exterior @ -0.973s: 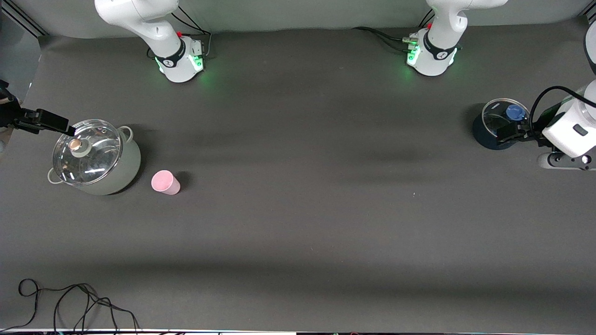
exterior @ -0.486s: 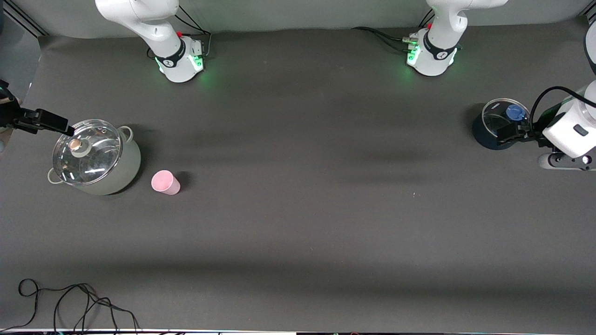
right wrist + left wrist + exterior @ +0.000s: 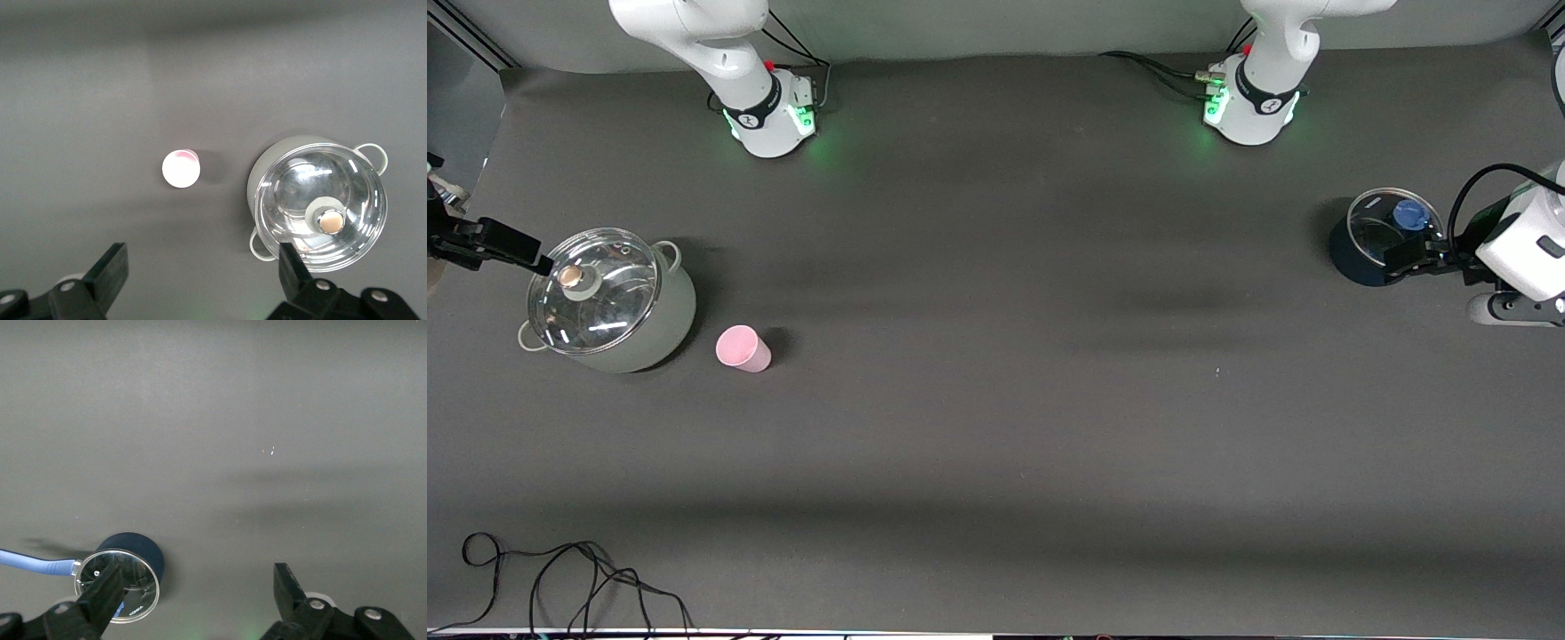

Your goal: Transfer pink cup from left to right arm

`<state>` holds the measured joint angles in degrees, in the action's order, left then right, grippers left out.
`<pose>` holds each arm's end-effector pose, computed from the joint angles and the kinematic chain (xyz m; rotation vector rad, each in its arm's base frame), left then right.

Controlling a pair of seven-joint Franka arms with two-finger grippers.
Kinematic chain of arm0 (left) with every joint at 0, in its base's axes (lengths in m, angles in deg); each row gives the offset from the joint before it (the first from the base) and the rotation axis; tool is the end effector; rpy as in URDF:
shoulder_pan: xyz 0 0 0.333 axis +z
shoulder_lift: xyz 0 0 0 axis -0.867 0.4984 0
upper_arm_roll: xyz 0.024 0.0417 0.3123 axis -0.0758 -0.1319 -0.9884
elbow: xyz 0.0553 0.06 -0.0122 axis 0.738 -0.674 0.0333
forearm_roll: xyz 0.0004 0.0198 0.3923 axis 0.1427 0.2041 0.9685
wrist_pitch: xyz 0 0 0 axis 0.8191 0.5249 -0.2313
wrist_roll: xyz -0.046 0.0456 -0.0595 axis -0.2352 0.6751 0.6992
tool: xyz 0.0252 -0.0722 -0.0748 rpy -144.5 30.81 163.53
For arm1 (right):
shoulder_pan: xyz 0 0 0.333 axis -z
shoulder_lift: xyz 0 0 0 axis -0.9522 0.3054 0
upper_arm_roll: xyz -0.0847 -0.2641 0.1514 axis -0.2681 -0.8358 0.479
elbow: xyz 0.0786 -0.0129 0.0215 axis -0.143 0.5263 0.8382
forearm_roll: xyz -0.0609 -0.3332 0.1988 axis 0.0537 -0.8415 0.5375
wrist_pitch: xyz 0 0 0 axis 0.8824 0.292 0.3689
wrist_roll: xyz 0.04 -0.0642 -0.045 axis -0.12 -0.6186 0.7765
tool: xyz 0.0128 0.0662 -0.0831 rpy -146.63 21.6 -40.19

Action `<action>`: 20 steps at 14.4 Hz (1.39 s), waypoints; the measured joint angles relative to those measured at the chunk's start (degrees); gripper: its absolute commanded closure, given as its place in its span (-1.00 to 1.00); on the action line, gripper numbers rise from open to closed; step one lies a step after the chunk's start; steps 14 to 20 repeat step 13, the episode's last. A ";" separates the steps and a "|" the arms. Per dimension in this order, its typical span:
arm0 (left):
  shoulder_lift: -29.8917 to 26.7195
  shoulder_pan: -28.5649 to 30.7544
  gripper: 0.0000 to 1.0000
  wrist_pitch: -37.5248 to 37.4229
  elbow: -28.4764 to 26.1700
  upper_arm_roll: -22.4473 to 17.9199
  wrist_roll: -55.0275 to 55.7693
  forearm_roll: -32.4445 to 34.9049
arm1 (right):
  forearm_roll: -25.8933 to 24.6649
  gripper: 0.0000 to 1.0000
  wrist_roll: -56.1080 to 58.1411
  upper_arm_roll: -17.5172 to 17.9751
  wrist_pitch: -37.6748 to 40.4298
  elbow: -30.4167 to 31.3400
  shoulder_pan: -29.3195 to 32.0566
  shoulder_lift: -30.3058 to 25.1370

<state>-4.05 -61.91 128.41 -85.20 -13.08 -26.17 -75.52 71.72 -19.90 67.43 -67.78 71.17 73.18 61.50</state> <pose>0.5749 -0.0133 0.5701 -3.1286 0.0601 0.1600 0.5504 -0.0578 0.6220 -3.1094 0.2105 0.0258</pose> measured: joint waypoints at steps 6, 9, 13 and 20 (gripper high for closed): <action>-0.01 0.16 -0.99 0.00 0.03 0.00 0.00 0.00 | 2.55 -0.99 0.00 3.63 0.02 -0.24 3.24 -1.20; -0.01 0.17 -0.99 0.00 0.03 0.01 0.00 0.00 | 2.58 -0.99 0.00 3.63 0.02 -0.24 3.30 -1.44; -0.01 0.18 -0.99 0.00 0.03 0.02 0.00 0.00 | 2.60 -0.99 0.00 3.65 0.02 -0.24 3.31 -1.50; -0.01 0.18 -0.99 0.00 0.03 0.02 0.00 0.00 | 2.60 -0.99 0.00 3.65 0.02 -0.24 3.31 -1.50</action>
